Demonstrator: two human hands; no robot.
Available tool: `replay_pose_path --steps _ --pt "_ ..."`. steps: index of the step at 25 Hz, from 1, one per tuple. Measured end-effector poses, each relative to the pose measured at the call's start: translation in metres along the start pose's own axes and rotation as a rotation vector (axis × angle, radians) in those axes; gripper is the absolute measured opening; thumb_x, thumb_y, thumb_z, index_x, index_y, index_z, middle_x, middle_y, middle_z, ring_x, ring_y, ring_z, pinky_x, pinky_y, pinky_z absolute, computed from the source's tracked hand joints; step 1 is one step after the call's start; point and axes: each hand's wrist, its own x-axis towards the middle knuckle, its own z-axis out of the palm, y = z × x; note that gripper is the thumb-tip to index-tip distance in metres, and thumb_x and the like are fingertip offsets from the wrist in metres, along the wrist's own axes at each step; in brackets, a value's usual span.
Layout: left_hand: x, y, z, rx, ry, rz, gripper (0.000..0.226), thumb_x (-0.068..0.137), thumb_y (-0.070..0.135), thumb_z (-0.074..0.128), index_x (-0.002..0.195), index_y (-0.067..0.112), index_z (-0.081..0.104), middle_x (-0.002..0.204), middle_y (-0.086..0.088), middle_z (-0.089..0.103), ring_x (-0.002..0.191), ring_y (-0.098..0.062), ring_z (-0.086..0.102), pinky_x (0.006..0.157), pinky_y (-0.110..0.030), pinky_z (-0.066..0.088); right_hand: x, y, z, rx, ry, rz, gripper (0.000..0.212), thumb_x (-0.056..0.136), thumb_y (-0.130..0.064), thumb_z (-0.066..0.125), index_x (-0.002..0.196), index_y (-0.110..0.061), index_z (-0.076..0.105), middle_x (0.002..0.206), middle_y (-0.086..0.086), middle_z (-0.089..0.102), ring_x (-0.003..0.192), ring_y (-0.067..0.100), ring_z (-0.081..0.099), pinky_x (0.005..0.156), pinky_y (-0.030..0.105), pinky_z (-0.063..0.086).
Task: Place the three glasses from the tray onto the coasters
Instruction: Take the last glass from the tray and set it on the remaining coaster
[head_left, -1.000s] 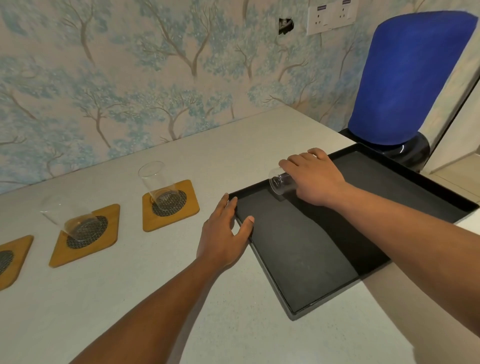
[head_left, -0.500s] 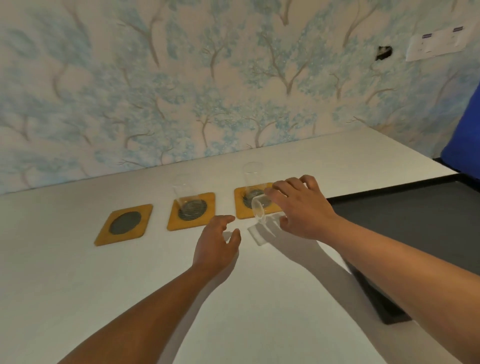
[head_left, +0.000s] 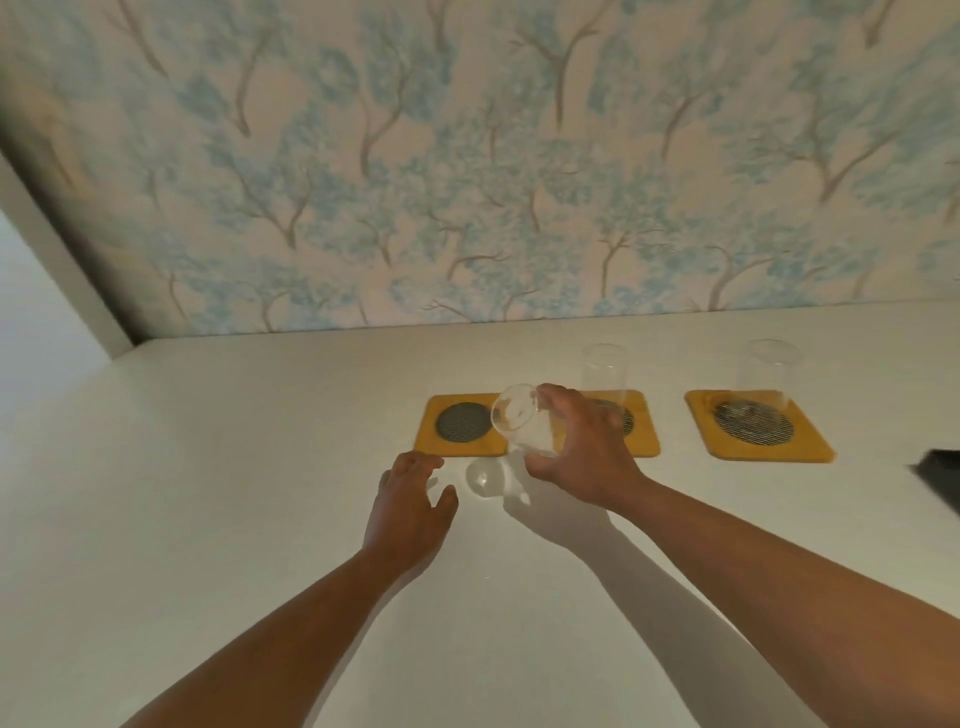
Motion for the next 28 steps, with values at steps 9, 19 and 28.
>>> replay_pose_path --steps 9,19,28 --pt "0.044 -0.061 -0.007 0.172 -0.140 0.089 0.050 0.101 0.049 0.046 0.147 0.031 0.044 0.160 0.002 0.035 0.141 -0.023 0.041 0.104 -0.041 0.045 0.067 -0.012 0.087 0.522 -0.005 0.217 0.086 0.064 -0.043 0.086 0.141 -0.030 0.049 0.134 -0.005 0.057 0.126 0.015 0.055 0.102 0.035 0.048" --pt "0.077 -0.080 0.015 0.119 0.009 0.200 0.030 0.098 0.045 0.054 0.109 0.026 0.074 0.111 0.009 0.069 0.090 -0.007 0.051 0.070 -0.021 0.046 0.127 0.011 0.125 0.547 -0.036 0.237 0.085 0.074 -0.035 0.088 0.147 -0.028 0.045 0.129 -0.011 0.057 0.126 0.014 0.056 0.097 0.026 0.048" --pt "0.078 -0.080 0.014 0.046 -0.014 0.197 0.027 0.099 0.046 0.054 0.112 0.029 0.071 0.121 0.014 0.068 0.103 -0.008 0.059 0.086 -0.026 0.049 0.118 0.022 0.137 0.377 -0.072 0.201 0.101 0.073 -0.042 0.087 0.156 -0.030 0.031 0.135 -0.011 0.053 0.124 0.008 0.050 0.093 0.019 0.039"
